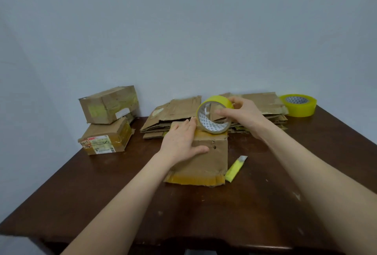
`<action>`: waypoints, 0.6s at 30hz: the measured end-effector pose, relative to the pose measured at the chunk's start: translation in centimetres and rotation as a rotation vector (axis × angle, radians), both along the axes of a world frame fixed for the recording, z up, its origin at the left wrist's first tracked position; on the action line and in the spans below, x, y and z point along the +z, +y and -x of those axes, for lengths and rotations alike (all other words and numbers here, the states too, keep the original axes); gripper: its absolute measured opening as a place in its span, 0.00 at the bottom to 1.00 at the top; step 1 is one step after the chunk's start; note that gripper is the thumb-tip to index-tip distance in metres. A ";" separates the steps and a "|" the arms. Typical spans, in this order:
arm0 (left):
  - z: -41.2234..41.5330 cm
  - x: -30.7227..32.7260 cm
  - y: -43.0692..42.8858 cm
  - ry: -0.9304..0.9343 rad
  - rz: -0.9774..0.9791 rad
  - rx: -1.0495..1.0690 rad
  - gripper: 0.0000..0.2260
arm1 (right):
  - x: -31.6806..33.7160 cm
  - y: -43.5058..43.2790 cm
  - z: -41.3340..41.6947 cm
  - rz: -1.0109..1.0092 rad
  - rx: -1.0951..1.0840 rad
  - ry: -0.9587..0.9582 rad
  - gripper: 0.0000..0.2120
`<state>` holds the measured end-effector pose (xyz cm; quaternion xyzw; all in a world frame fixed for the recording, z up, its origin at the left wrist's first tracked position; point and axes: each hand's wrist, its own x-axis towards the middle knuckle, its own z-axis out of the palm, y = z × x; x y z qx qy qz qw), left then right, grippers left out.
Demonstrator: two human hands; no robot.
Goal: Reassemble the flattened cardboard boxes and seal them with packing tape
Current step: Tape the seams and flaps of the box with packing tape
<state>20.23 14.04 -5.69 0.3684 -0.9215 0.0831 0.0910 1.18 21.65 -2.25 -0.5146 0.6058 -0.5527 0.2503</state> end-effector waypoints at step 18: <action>-1.0 -0.5 -0.3 -0.058 0.024 -0.081 0.25 | -0.1 3.6 3.8 -0.188 -0.025 0.204 0.13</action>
